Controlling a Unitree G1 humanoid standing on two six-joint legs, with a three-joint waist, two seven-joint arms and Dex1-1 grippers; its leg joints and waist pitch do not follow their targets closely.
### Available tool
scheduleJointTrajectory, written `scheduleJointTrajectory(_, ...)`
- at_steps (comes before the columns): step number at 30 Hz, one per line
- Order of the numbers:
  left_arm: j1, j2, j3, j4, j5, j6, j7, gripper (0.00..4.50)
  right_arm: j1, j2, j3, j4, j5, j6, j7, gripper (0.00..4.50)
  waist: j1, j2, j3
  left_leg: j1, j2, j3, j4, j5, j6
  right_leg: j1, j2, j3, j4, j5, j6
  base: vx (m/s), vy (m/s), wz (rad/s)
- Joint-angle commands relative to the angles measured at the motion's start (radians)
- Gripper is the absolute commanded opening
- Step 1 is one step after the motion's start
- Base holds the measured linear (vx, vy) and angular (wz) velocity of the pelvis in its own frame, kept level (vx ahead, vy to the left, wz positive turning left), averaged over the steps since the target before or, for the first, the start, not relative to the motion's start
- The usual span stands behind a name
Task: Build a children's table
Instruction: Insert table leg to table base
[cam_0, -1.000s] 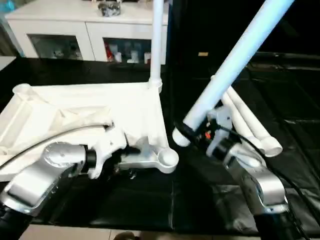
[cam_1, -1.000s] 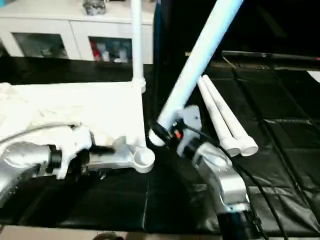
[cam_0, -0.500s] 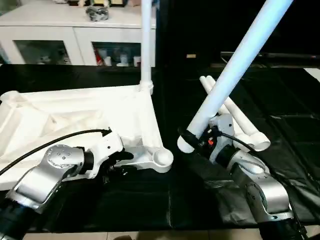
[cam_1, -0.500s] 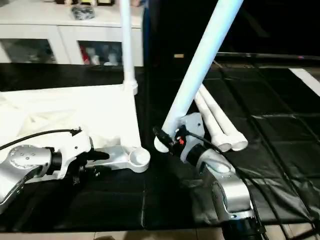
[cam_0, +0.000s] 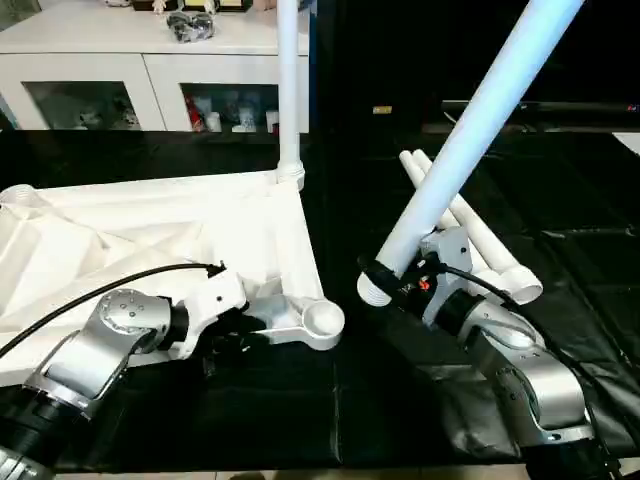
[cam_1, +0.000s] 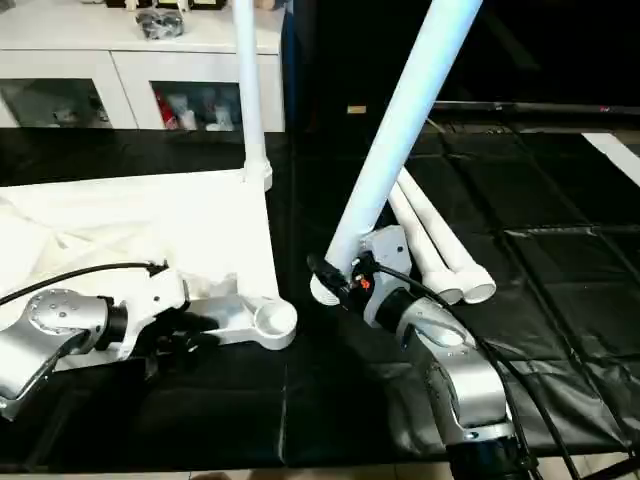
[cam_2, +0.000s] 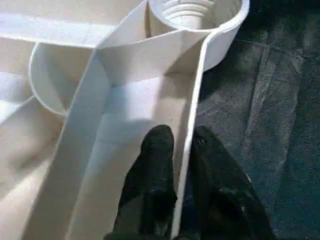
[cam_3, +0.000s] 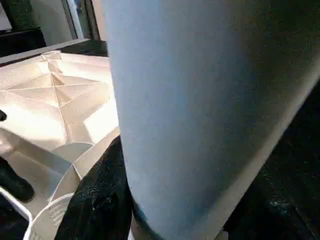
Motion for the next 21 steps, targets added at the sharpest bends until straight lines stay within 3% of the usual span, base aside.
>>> scheduleJointTrajectory(1,-0.021,-0.009,0.003,0.029,0.023,0.011,0.016,0.41,-0.006,-0.006,0.003,-0.015,0.003,0.009,0.004,1.93,0.0,0.015,-0.063,0.012,0.062,-0.035,-0.08,-0.339,-0.012,0.032,-0.11,0.075,-0.085,-0.42,-0.085,0.0,0.0,0.0)
scheduleJointTrajectory(4,-0.045,-0.055,0.023,0.048,0.003,0.047,0.039,0.27,-0.022,-0.008,0.004,0.001,0.003,0.01,0.008,1.93,0.001,0.015,-0.061,0.012,0.061,-0.032,-0.079,-0.328,-0.007,0.032,-0.111,0.073,-0.091,-0.447,-0.075,0.0,0.0,0.0)
scheduleJointTrajectory(11,-0.108,-0.187,0.019,0.091,0.0,0.047,0.088,0.02,-0.057,-0.001,0.014,0.031,-0.005,0.008,0.011,1.93,0.0,0.012,-0.064,0.008,0.06,-0.029,-0.075,-0.287,0.005,0.034,-0.11,0.077,-0.087,-0.404,-0.085,0.0,0.0,0.0)
scheduleJointTrajectory(14,-0.121,-0.212,0.003,0.121,0.021,0.034,0.089,0.0,-0.072,0.002,0.018,0.049,-0.002,0.006,0.019,1.93,0.003,0.009,-0.065,0.005,0.06,-0.027,-0.074,-0.249,0.018,0.035,-0.109,0.078,-0.087,-0.394,-0.08,0.0,0.0,0.0)
scheduleJointTrajectory(21,-0.137,-0.245,0.021,0.175,0.034,0.015,0.116,0.0,-0.121,0.01,0.042,0.161,-0.011,-0.01,0.061,1.93,0.001,0.007,-0.06,0.007,0.06,-0.027,-0.075,-0.266,0.02,0.033,-0.11,0.074,-0.094,-0.441,-0.071,0.0,0.0,0.0)
